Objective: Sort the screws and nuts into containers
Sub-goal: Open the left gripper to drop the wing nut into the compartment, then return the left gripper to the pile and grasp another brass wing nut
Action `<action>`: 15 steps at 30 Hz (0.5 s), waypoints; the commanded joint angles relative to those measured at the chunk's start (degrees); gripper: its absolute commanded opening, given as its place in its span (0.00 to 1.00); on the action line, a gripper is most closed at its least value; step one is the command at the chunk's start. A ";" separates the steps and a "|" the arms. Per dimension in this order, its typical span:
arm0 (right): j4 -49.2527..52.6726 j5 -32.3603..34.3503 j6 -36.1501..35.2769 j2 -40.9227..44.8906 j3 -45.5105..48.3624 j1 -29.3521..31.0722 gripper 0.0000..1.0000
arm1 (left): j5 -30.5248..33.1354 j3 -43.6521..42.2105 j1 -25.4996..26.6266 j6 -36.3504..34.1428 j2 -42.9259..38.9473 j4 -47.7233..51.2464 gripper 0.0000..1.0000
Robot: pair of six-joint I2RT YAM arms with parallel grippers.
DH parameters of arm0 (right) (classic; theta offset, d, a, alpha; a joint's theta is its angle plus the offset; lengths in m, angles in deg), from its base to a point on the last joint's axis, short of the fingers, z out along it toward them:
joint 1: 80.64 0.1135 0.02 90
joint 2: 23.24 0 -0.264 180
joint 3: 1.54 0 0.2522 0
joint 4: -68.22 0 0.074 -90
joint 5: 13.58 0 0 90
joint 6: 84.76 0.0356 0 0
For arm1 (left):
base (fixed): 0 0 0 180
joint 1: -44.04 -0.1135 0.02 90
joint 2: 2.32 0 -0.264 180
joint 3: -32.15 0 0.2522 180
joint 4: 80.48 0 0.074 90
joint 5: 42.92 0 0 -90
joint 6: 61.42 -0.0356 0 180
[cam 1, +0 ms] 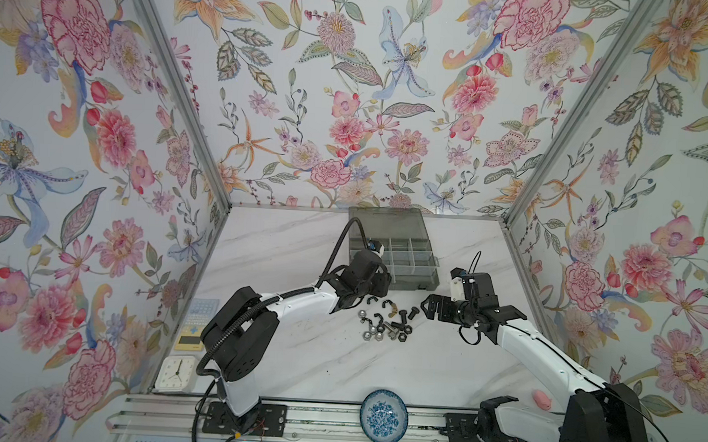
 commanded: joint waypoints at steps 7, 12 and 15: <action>0.93 -0.99 -0.76 0.26 0.48 0.27 0.99 | 0.43 -3.21 4.93 9.33 3.03 -4.91 0.59; 0.86 -0.65 -0.44 1.22 1.24 0.09 0.99 | -1.41 -0.55 6.23 9.84 6.92 -3.91 0.50; 0.96 -0.68 -0.46 1.76 1.80 -0.07 0.99 | -2.11 -0.55 6.42 10.61 8.37 -4.44 0.43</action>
